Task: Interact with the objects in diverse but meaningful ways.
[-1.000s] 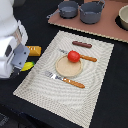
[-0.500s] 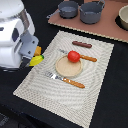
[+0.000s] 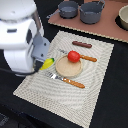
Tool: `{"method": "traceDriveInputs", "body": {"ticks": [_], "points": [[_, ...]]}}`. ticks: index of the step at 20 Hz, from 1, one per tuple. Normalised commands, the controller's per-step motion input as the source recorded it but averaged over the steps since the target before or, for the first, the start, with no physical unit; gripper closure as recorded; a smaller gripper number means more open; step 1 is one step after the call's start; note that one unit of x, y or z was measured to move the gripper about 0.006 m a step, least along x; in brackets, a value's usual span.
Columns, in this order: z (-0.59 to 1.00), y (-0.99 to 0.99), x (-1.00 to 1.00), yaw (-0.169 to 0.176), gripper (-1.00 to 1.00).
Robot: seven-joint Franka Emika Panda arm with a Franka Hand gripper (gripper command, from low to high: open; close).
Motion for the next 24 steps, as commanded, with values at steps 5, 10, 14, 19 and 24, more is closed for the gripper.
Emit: {"method": "traceDriveInputs", "body": {"ticks": [5,10,14,19,24], "points": [[-0.06,-0.45,0.99,-0.031,1.0],[-0.14,-0.21,0.94,-0.038,1.0],[-0.24,-0.07,0.58,-0.018,1.0],[-0.21,-0.08,0.46,-0.013,1.0],[0.04,-0.12,0.35,-0.011,-1.0]]}}
